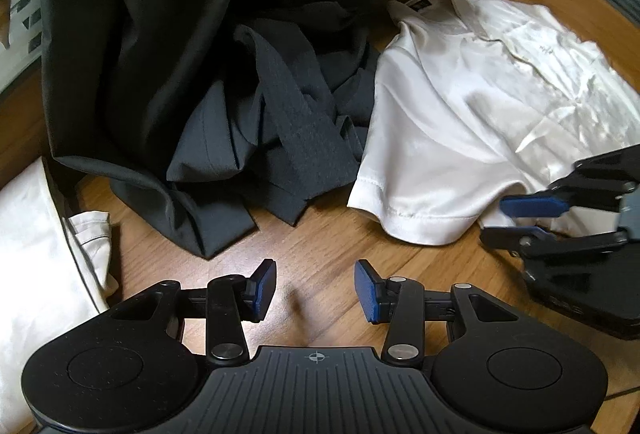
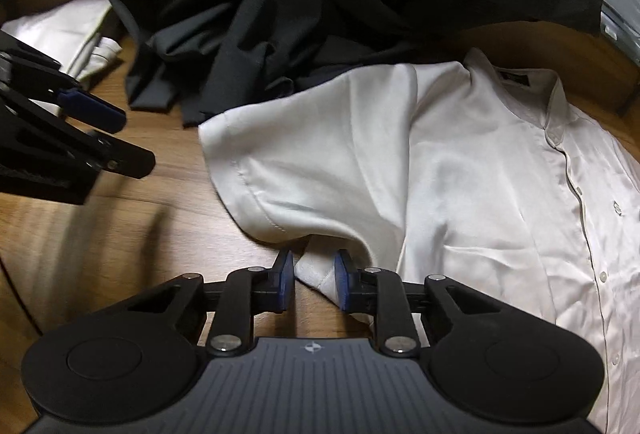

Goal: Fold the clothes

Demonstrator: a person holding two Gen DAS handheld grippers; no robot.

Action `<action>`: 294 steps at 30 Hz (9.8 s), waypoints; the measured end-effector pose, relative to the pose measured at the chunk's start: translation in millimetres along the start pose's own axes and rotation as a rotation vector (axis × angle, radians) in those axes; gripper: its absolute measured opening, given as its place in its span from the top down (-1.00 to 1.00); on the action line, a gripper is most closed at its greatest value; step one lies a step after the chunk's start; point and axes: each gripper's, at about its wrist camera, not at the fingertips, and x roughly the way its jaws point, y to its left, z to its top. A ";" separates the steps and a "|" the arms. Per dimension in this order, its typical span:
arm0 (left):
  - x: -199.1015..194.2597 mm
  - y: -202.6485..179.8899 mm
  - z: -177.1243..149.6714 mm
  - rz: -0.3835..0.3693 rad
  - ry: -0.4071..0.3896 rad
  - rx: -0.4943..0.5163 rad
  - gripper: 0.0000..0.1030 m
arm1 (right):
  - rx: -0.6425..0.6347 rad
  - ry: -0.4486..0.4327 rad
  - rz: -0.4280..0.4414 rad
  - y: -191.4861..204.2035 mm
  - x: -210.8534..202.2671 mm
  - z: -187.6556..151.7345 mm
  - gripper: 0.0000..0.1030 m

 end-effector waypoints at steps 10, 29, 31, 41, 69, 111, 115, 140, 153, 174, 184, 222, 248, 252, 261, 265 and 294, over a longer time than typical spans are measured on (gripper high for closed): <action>19.2 24.1 19.7 -0.212 0.004 -0.350 0.26 | 0.043 -0.017 0.061 -9.9 -30.3 -3.6 0.97; 52.7 20.0 30.2 -0.203 0.016 -0.384 0.25 | -0.001 0.044 0.124 -12.3 -49.3 -27.0 0.14; 53.2 16.3 31.6 -0.198 0.011 -0.365 0.25 | -0.013 0.061 0.113 -8.8 -40.1 -27.3 0.14; 40.1 2.0 28.5 -0.142 -0.042 -0.314 0.91 | 0.009 0.077 0.097 -18.6 -24.5 -28.8 0.86; 39.0 -154.7 150.0 -0.188 -0.042 -0.130 0.90 | 0.514 -0.109 0.166 -175.5 -110.1 -99.7 0.68; 86.6 -163.4 106.9 -0.114 -0.003 0.134 -0.01 | 0.322 0.137 0.072 -113.2 -137.3 -198.8 0.12; 94.9 -170.9 112.9 -0.113 -0.018 0.153 -0.01 | 0.275 0.155 0.048 -96.3 -140.3 -208.6 0.10; 41.6 -134.6 135.8 -0.113 -0.187 -0.059 0.88 | 0.318 0.132 -0.132 -131.6 -164.6 -214.7 0.97; 34.2 -175.8 193.9 -0.080 -0.257 -0.059 0.89 | 0.462 0.113 -0.045 -224.9 -163.6 -227.8 0.96; 40.9 -167.4 188.6 -0.021 -0.202 -0.065 0.89 | 0.402 0.136 0.122 -212.6 -134.2 -248.0 0.24; 41.4 -172.1 190.3 -0.019 -0.196 -0.050 0.89 | 0.405 0.161 0.189 -226.1 -126.2 -254.6 0.33; 121.3 -273.1 263.2 -0.063 -0.113 0.015 0.89 | 0.553 0.200 -0.022 -311.2 -143.5 -268.0 0.99; 81.3 -239.6 228.4 -0.115 -0.078 -0.046 -0.04 | 0.366 0.121 0.029 -316.4 -157.9 -191.2 0.27; 64.7 -224.9 197.1 -0.072 -0.041 -0.101 0.00 | 0.246 0.086 0.084 -313.3 -147.2 -158.1 0.22; 35.0 -189.5 157.0 0.006 -0.028 -0.199 0.28 | 0.062 0.021 0.162 -290.1 -111.2 -77.7 0.23; 32.8 -169.7 155.5 0.028 -0.029 -0.200 0.33 | 0.014 0.012 0.178 -272.6 -94.6 -49.2 0.22; 152.7 -67.5 210.4 -0.117 -0.019 -0.934 0.43 | -0.061 0.043 0.112 -244.6 -13.3 0.7 -0.03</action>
